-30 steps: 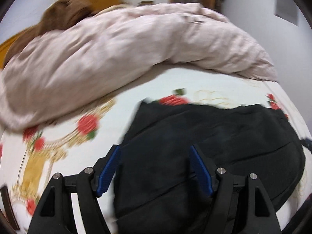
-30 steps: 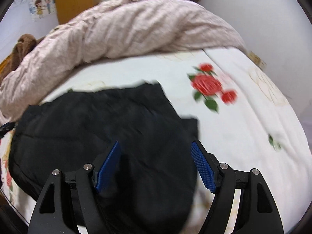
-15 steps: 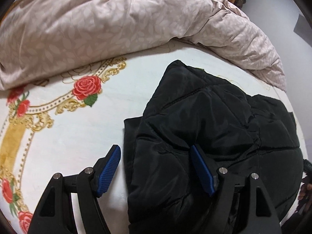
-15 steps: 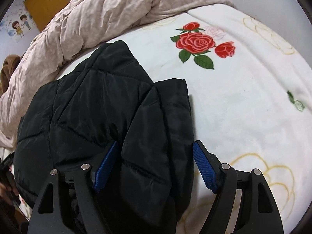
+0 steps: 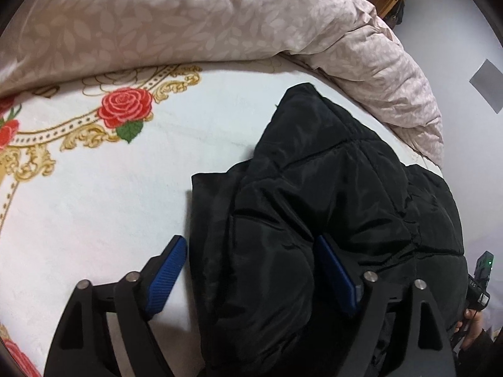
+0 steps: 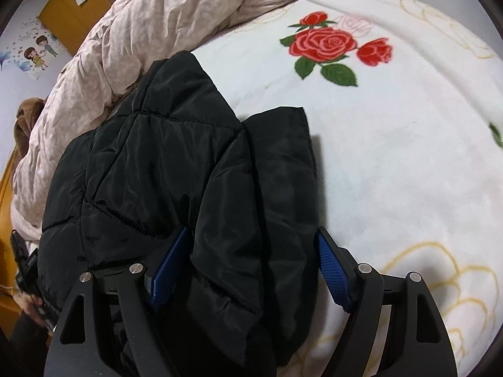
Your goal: Fold large clothes
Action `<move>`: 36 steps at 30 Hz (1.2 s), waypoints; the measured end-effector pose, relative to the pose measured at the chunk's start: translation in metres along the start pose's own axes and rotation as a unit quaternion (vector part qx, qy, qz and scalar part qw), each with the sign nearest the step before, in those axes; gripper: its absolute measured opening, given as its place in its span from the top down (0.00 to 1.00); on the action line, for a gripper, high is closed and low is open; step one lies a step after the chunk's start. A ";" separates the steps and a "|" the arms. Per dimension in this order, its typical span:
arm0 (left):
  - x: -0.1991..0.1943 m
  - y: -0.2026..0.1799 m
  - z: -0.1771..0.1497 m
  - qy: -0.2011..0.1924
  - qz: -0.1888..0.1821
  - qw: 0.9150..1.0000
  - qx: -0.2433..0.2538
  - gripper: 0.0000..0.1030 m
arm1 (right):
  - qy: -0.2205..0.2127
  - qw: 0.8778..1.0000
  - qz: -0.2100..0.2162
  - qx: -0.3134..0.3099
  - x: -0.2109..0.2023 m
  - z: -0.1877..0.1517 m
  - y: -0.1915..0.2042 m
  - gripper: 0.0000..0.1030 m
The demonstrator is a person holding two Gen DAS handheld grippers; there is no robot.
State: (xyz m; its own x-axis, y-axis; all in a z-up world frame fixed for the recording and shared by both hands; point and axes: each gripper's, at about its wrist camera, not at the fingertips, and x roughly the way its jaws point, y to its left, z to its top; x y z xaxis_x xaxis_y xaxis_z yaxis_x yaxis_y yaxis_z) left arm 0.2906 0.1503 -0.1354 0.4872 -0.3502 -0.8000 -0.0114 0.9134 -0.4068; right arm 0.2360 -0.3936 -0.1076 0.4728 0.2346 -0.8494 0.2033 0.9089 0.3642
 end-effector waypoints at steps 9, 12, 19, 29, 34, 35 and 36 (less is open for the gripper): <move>0.016 0.001 0.007 0.011 -0.025 1.000 -0.009 0.13 | 0.029 0.999 0.036 -0.007 0.020 0.015 0.001 0.25; 0.013 0.002 -0.001 0.011 -0.033 0.999 -0.008 0.15 | 0.026 0.998 0.046 -0.014 0.015 0.011 0.002 0.35; 0.023 -0.010 0.007 0.023 -0.039 0.999 0.014 0.32 | 0.039 0.997 0.067 -0.013 0.030 0.022 0.006 0.50; -0.044 -0.043 0.010 -0.022 0.000 0.998 0.065 0.73 | 0.005 0.998 0.039 -0.050 -0.025 0.019 0.034 0.77; -0.097 -0.057 0.000 -0.051 0.000 0.996 0.077 0.73 | -0.023 0.996 0.049 -0.068 -0.077 0.000 0.046 0.78; -0.105 -0.058 -0.002 -0.055 -0.001 0.996 0.075 0.73 | -0.026 0.996 0.053 -0.066 -0.083 -0.004 0.047 0.78; -0.115 -0.058 -0.007 -0.061 -0.002 0.995 0.073 0.73 | -0.029 0.996 0.057 -0.063 -0.089 -0.009 0.047 0.78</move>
State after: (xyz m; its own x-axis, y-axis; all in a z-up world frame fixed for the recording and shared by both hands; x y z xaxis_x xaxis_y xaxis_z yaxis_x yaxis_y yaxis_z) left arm 0.2290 0.1360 -0.0235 0.5888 -0.3346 -0.7358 0.1136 0.9355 -0.3345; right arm 0.1960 -0.3688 -0.0178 0.5360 0.3213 -0.7807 0.0381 0.9146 0.4025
